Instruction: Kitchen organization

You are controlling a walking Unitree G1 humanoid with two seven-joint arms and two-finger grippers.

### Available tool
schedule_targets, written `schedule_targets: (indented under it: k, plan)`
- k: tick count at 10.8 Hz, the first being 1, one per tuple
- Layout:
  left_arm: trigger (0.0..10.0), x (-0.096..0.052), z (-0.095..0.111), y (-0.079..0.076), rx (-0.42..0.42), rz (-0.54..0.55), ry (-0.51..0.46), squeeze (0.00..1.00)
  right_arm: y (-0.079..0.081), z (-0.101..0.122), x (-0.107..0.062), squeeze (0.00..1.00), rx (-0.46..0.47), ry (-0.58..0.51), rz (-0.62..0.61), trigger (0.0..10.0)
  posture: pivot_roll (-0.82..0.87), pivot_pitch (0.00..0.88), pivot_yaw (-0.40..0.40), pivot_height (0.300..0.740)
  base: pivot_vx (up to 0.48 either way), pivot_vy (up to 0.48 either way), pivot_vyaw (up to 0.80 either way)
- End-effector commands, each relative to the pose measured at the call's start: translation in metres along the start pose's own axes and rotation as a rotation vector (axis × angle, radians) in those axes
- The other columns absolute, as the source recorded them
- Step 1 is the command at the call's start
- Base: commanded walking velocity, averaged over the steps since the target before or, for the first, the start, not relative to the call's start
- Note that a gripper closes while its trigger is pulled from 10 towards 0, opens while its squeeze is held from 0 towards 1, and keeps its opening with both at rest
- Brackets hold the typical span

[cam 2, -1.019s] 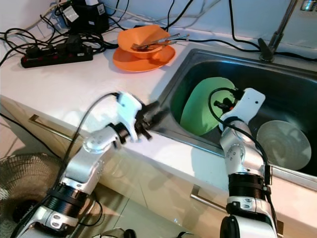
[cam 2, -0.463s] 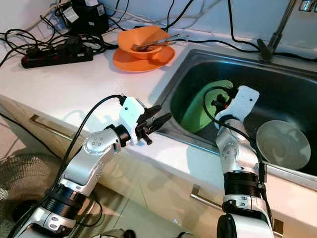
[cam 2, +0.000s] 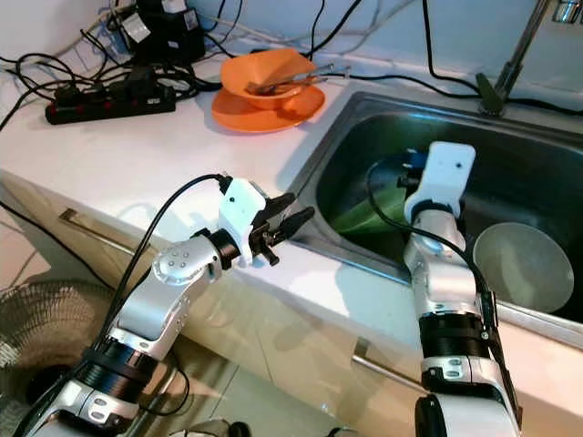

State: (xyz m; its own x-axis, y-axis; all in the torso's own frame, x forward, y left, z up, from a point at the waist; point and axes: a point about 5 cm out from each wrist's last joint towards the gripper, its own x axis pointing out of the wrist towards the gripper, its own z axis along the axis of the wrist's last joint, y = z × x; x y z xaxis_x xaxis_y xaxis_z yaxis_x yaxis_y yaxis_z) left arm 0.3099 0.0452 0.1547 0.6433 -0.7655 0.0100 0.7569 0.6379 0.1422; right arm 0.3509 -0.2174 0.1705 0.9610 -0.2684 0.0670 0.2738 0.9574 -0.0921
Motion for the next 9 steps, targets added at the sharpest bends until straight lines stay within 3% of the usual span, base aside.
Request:
schedule_targets:
  k: [1, 3, 5, 8, 9]
  plan:
    - [10.0, -0.002, -0.002, 0.002, 0.016, 0.012, 0.009, 0.00, 0.002, 0.011, -0.001, 0.00, -0.059, -0.072, 0.005, 10.0, 0.07, 0.056, 0.064, 0.740, 0.000, 0.000, 0.00]
    - [10.0, -0.002, -0.002, 0.006, 0.021, 0.055, -0.006, 0.00, 0.000, 0.017, -0.001, 0.00, -0.108, -0.120, -0.016, 10.0, 0.06, 0.054, 0.063, 0.740, 0.000, 0.000, 0.00]
    - [10.0, -0.004, 0.008, 0.024, 0.047, 0.218, -0.089, 0.00, 0.007, 0.024, -0.005, 0.00, -0.115, -0.200, 0.011, 10.0, 0.06, 0.060, 0.066, 0.740, 0.000, 0.000, 0.00]
    - [10.0, -0.025, 0.018, 0.057, 0.128, 0.539, -0.257, 0.00, 0.055, 0.015, -0.023, 0.00, 0.045, -0.219, 0.151, 10.0, 0.06, 0.052, 0.066, 0.740, 0.000, 0.000, 0.00]
    - [10.0, -0.029, 0.014, 0.065, 0.106, 0.597, -0.229, 0.00, 0.065, 0.008, -0.027, 0.00, 0.044, -0.206, 0.174, 10.0, 0.06, 0.047, 0.065, 0.740, 0.000, 0.000, 0.00]
